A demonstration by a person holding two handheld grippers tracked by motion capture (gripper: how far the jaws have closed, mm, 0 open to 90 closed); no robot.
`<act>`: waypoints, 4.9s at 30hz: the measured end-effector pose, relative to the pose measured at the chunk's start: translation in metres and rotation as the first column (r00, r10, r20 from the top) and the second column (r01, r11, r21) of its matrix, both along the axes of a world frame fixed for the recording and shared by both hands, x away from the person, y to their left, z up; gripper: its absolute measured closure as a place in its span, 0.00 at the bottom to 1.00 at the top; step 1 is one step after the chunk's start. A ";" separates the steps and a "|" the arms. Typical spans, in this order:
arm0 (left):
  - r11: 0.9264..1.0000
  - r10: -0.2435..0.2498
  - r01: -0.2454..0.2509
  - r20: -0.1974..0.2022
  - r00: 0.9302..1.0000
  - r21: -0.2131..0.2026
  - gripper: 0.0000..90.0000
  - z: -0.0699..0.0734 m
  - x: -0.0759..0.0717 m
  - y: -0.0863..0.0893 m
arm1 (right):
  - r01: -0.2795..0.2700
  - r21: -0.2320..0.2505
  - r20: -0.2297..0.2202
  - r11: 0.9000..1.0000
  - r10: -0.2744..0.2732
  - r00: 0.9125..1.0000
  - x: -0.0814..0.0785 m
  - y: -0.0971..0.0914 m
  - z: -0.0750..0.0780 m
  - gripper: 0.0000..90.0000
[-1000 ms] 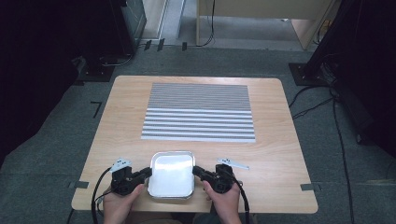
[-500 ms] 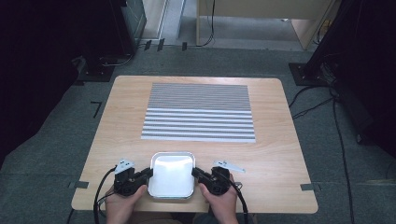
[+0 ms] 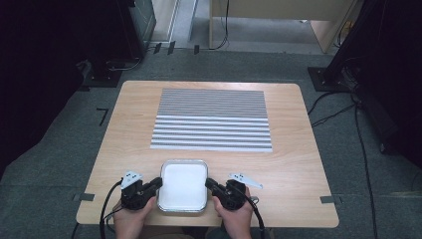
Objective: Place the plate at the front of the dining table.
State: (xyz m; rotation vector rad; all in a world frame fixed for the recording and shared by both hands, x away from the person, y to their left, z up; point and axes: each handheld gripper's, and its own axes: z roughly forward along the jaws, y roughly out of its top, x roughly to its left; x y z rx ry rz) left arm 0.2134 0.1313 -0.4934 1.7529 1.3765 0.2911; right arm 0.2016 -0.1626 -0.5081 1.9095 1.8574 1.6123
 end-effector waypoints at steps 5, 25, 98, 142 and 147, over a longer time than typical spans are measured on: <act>1.000 0.005 -0.005 0.019 1.000 -0.013 0.96 0.002 -0.001 0.000 | 0.000 -0.009 0.021 1.000 0.001 1.000 -0.001 0.000 0.003 0.97; 0.999 0.003 -0.003 0.021 1.000 -0.036 0.90 -0.003 -0.002 -0.010 | 0.027 -0.040 0.056 0.999 -0.025 0.998 -0.002 -0.002 0.005 0.99; 0.994 0.094 -0.085 0.136 0.986 -0.075 1.00 0.041 0.036 -0.035 | 0.185 -0.189 0.247 0.964 -0.136 0.960 0.032 0.002 0.050 1.00; 0.995 0.068 -0.064 0.044 0.997 -0.082 1.00 0.040 0.177 -0.075 | 0.230 -0.226 0.198 0.947 -0.186 0.962 0.156 -0.031 0.058 1.00; 0.996 0.061 -0.059 0.021 0.998 -0.067 1.00 0.036 0.196 -0.082 | 0.237 -0.227 0.184 0.945 -0.197 0.963 0.172 -0.037 0.053 1.00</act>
